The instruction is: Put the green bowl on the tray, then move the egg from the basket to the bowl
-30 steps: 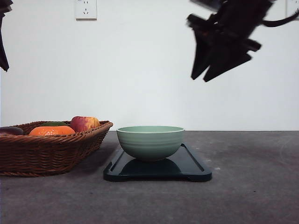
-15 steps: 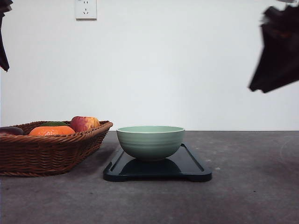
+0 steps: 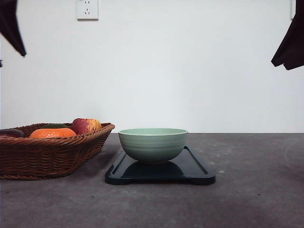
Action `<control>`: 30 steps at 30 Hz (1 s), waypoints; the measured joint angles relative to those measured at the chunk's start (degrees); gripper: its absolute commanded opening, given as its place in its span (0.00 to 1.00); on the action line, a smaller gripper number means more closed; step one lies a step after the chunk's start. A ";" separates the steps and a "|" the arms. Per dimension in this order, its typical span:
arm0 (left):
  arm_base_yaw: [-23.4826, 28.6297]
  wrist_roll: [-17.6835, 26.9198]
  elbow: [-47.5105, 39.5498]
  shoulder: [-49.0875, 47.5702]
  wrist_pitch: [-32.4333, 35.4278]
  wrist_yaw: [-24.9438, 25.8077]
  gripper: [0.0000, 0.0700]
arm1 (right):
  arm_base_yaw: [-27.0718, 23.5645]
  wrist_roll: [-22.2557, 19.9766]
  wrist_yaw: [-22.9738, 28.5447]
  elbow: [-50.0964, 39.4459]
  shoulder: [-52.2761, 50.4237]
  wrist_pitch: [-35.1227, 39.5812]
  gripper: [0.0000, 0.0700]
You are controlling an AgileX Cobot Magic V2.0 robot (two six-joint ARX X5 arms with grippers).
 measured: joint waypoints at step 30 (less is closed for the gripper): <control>-8.45 8.52 12.43 34.51 7.08 -12.85 0.62 | 0.00 0.00 2.75 0.00 0.12 -0.02 0.25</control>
